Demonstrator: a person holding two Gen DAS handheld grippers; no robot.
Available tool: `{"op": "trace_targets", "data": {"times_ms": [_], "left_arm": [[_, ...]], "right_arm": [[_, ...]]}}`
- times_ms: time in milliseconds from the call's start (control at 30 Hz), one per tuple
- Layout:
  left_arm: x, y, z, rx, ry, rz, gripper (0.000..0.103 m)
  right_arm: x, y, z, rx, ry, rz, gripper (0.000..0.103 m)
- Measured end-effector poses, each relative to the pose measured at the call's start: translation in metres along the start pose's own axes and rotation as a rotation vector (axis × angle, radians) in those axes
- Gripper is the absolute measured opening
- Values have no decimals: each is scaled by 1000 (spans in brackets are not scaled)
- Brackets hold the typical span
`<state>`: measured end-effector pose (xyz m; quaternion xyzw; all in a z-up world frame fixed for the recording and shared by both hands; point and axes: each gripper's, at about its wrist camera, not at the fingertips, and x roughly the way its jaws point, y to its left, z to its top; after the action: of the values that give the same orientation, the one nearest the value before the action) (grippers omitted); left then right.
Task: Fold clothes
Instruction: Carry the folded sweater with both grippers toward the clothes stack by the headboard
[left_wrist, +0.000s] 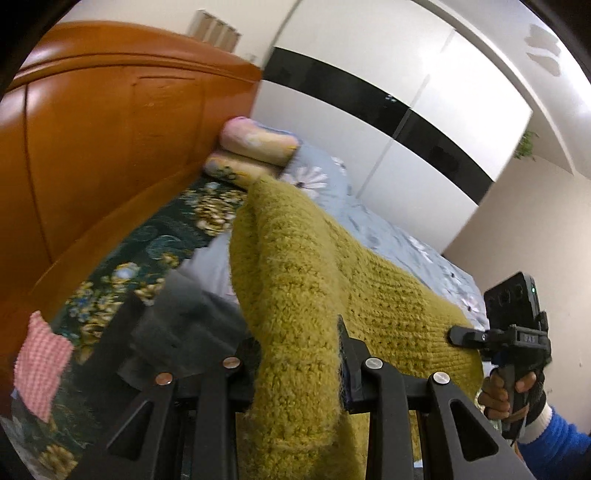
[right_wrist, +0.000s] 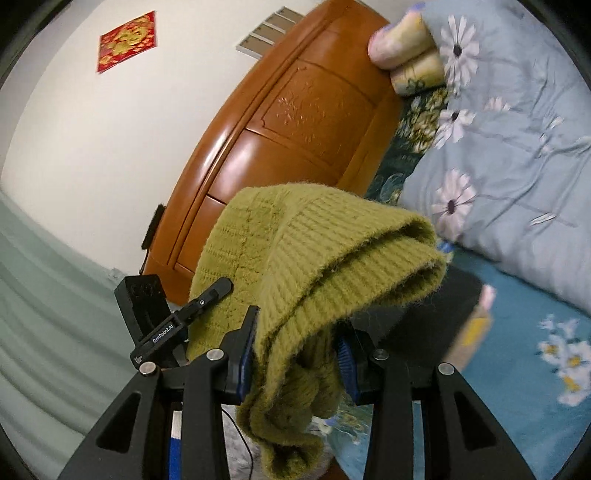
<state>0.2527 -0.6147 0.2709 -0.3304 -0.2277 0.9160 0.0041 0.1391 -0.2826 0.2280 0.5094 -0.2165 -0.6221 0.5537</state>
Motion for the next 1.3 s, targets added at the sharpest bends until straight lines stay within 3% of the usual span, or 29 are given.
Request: {"op": "trace_targets", "data": {"times_ms": [300,500,800,900,1000,1133,1300], "left_arm": [[46,81,-1,-127,68,50,31],[85,103,-18,-185,135,85,36],[110,121,-26,-239,134,138,48],[101,121,-20,-260,102,153,57],[81,124,-13,-294,21,187,68],[52,124,-8,-335,-67,202,68],[17,97,-8,-255,-137,193,70]], "right_arm": [[67,-22,8,69,31,-25,40],[76,-61,4,159,31,-57,40],[85,-88,-2,219,28,-104,40],[84,-88,-1,224,33,-103,41],[80,-84,0,208,40,-126,51],[71,-77,-3,164,39,-155,54],[51,-67,-2,84,48,-220,61]]}}
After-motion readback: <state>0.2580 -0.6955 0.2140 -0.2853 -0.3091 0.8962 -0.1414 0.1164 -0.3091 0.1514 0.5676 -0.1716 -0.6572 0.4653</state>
